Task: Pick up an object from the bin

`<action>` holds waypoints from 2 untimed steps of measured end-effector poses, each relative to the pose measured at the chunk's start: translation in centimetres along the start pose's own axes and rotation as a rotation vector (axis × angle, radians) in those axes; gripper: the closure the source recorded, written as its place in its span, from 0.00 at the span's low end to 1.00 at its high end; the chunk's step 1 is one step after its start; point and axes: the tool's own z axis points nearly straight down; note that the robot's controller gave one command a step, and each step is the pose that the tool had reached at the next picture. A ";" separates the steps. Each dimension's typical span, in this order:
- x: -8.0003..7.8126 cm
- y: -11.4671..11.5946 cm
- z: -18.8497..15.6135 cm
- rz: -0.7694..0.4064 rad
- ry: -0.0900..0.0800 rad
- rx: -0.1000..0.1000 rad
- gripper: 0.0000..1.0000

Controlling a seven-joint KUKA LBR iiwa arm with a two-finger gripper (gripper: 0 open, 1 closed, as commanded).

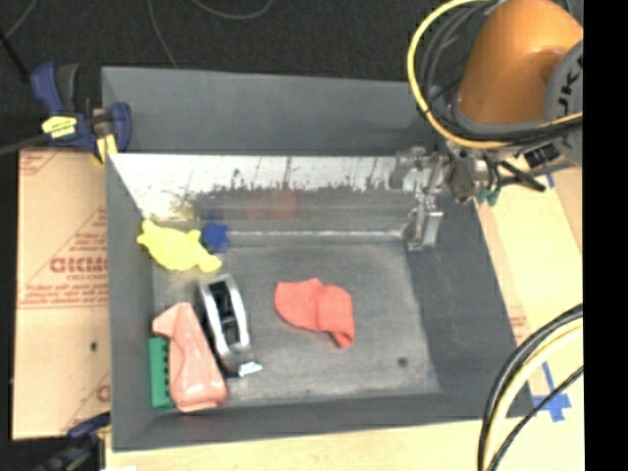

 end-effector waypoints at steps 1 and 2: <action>-0.1 0.0 -0.6 -0.002 -0.008 0.002 0.00; 0.5 2.1 5.0 -0.074 -0.010 0.002 0.00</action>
Offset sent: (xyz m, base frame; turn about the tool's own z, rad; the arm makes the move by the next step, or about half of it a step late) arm -0.0153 0.0526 -0.1269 -0.1727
